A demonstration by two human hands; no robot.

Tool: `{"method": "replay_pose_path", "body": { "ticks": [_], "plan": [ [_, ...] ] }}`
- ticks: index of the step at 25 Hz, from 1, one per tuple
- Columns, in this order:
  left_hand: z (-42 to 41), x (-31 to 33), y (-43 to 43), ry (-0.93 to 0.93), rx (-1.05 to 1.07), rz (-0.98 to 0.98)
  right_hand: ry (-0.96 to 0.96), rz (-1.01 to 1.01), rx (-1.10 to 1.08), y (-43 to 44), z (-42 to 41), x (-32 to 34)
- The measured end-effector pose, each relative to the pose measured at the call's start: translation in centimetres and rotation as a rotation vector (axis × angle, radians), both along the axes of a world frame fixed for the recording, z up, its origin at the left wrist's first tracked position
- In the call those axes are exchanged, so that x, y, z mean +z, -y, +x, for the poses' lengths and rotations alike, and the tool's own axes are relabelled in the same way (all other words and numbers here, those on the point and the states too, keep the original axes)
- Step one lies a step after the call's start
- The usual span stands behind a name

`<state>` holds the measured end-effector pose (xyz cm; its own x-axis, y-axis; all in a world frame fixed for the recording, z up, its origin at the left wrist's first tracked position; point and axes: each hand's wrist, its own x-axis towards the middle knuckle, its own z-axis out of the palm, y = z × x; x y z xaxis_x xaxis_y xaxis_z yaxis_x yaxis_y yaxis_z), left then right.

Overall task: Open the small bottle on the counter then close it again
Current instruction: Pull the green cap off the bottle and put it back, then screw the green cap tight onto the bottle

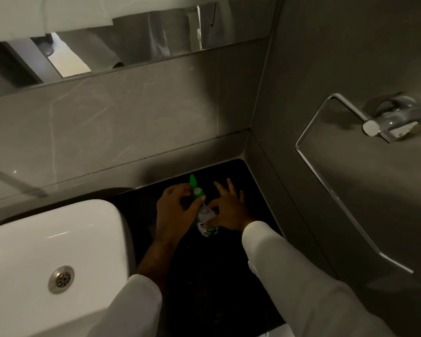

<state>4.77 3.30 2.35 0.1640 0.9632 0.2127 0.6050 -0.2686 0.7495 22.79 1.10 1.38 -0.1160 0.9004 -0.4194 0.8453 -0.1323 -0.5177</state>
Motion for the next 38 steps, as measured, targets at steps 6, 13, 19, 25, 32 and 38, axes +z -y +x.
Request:
{"method": "replay_pose_path", "body": {
  "ticks": [6,13,19,25,32,38],
  "plan": [
    [0.0,-3.1,0.7,-0.092,-0.192,-0.181,-0.045,0.029,-0.033,0.0,0.2,-0.9],
    [0.6,-3.3,0.1,-0.004,-0.260,-0.325,-0.149,0.013,-0.181,0.3,0.3,-1.7],
    [0.6,-3.7,1.3,0.144,-0.125,-0.398,-0.094,0.032,-0.101,0.1,0.2,-1.6],
    [0.9,-3.8,1.8,0.202,-0.010,-0.413,-0.098,0.031,-0.121,0.3,0.1,-1.4],
    [1.1,-4.0,2.2,0.262,-0.018,-0.392,-0.117,0.041,-0.142,0.4,0.2,-1.7],
    [1.4,-3.7,2.3,0.246,-0.042,-0.409,-0.124,0.037,-0.170,0.4,0.5,-2.2]
  ]
}}
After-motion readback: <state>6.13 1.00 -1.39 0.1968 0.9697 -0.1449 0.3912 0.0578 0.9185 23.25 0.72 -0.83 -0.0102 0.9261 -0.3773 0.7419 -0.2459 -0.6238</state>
